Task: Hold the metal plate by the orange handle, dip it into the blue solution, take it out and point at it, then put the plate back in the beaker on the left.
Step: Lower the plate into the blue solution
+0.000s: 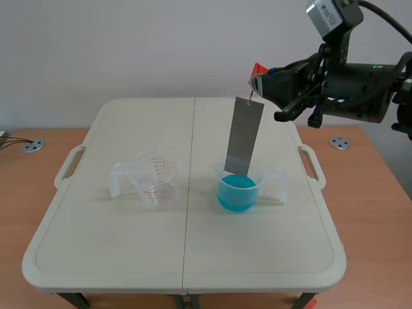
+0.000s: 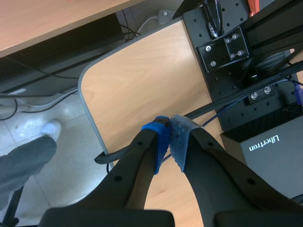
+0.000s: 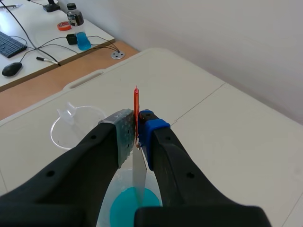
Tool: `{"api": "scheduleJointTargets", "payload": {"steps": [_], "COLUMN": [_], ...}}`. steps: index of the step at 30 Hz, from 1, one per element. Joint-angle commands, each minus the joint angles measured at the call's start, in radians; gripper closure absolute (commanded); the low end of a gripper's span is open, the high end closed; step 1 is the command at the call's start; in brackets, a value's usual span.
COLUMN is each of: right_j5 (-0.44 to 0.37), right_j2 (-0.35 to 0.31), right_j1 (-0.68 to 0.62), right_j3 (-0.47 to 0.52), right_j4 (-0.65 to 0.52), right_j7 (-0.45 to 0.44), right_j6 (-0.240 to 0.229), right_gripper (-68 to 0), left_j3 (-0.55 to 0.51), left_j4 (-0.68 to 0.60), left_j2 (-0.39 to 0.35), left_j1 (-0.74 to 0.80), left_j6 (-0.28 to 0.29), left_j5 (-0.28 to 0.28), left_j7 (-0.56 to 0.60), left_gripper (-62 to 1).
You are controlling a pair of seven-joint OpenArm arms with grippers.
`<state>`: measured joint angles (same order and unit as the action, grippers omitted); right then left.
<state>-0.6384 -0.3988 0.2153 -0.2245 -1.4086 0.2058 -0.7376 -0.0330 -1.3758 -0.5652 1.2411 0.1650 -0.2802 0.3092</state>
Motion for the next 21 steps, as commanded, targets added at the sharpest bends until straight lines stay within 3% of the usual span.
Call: {"api": "scheduleJointTargets", "payload": {"steps": [1, 7, 21], "right_j5": [-0.014, 0.057, 0.108], "right_j2": [0.004, 0.047, 0.097], "right_j1": [0.014, 0.014, 0.014], "right_j3": [-0.005, -0.006, -0.006], "right_j4": [0.016, 0.101, 0.218], "right_j7": [-0.030, -0.073, -0.074], "right_j6": [-0.008, -0.008, -0.008], "right_gripper": [-1.5, -1.5, -1.5], "left_j3": [-0.001, -0.001, -0.001], "left_j4": [-0.010, -0.010, -0.010], "left_j2": [0.005, 0.005, 0.005], "left_j1": [-0.001, -0.003, -0.015], "left_j6": [0.005, 0.005, 0.007], "left_j5": [-0.003, -0.003, -0.003], "left_j7": [0.006, 0.005, -0.022], "left_gripper": [-1.8, -1.8, -1.8]}}
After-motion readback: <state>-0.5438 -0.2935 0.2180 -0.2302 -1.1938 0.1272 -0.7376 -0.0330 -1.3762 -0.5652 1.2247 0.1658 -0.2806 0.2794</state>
